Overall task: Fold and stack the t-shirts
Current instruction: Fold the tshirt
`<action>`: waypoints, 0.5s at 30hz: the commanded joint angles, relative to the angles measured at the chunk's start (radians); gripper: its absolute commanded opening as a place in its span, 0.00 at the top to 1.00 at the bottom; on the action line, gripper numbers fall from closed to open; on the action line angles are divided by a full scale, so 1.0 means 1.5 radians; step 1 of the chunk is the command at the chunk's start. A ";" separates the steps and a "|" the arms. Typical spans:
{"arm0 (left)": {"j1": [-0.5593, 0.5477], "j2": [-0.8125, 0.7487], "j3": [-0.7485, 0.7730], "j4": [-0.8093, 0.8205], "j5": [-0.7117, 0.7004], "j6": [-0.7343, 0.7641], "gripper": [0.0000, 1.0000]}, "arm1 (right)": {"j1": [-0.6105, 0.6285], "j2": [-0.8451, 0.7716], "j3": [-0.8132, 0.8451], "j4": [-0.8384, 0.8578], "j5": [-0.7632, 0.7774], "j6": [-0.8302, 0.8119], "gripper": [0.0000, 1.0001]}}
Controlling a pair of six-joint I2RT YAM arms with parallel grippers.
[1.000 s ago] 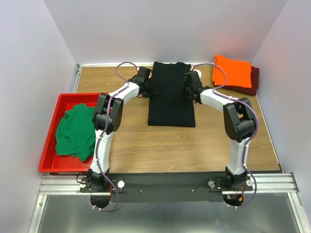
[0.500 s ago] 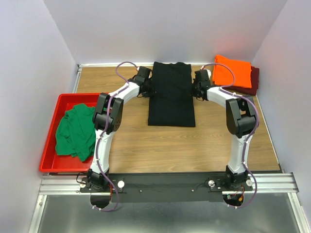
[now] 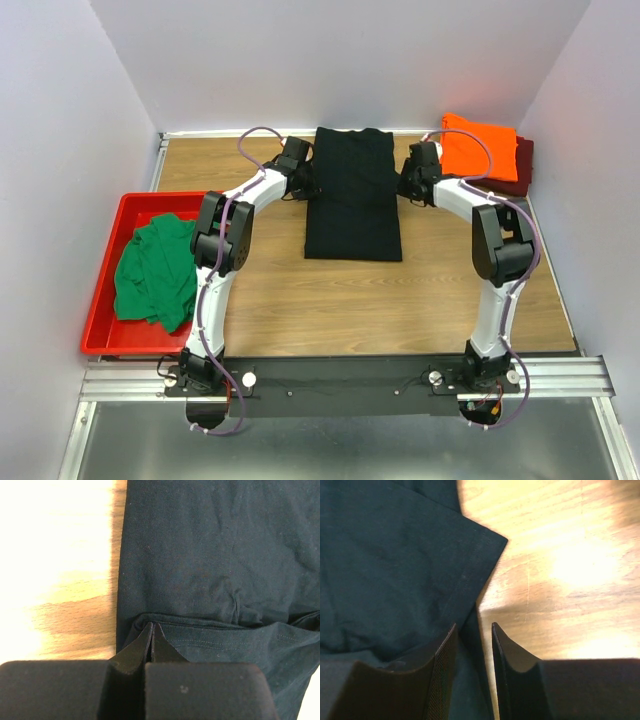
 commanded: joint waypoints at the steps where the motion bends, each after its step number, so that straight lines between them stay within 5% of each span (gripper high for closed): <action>1: 0.008 0.015 0.014 -0.014 -0.021 0.012 1.00 | -0.004 -0.058 -0.021 0.015 -0.044 0.004 0.59; 15: 0.010 0.019 0.017 -0.015 -0.021 0.011 1.00 | 0.062 -0.095 -0.070 0.040 -0.114 -0.023 0.74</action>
